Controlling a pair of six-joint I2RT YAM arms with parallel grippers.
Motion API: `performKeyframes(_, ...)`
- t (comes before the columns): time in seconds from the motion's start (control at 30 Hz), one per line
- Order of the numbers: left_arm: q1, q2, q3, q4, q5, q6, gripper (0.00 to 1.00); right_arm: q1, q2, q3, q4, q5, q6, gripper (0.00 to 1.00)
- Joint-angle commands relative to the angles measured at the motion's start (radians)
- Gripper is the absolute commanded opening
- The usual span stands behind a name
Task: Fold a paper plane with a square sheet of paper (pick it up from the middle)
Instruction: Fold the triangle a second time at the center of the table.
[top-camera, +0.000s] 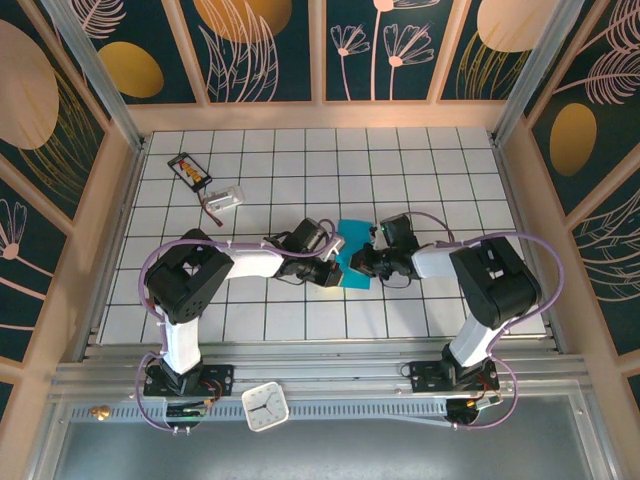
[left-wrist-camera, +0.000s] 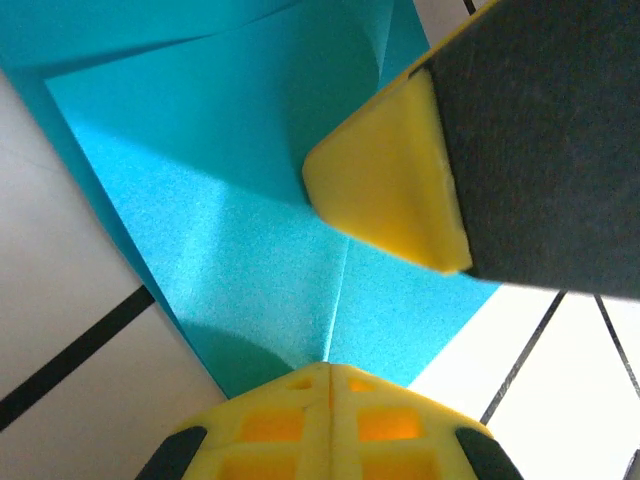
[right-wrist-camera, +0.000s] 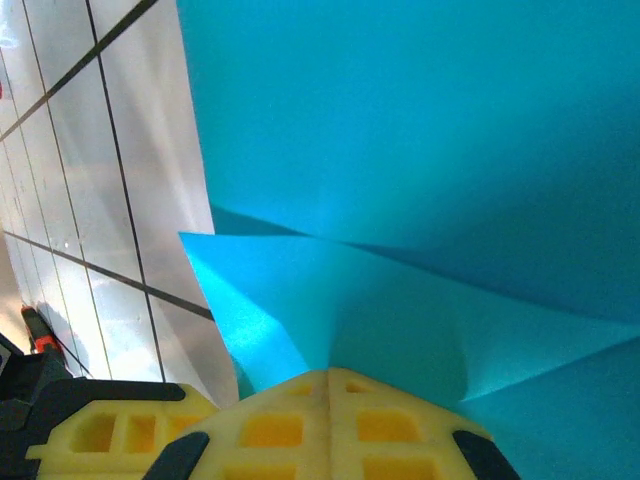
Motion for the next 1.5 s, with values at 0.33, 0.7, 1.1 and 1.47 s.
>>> performKeyframes(0.33, 0.008, 0.078, -0.083, -0.279, -0.159, 0.043, 0.00, -0.166, 0.065, 0.038, -0.089, 0.143, -0.091, 0.00)
performKeyframes(0.7, 0.008, 0.076, -0.088, -0.282, -0.153, 0.053, 0.00, -0.280, 0.069, 0.076, -0.122, 0.156, -0.119, 0.00)
performKeyframes(1.1, 0.008, 0.060, -0.075, -0.254, -0.121, 0.014, 0.00, -0.073, -0.129, -0.009, -0.019, 0.110, -0.088, 0.00)
performKeyframes(1.47, 0.007, -0.008, -0.055, -0.225, -0.081, -0.007, 0.06, -0.037, 0.029, -0.016, 0.047, 0.101, -0.099, 0.00)
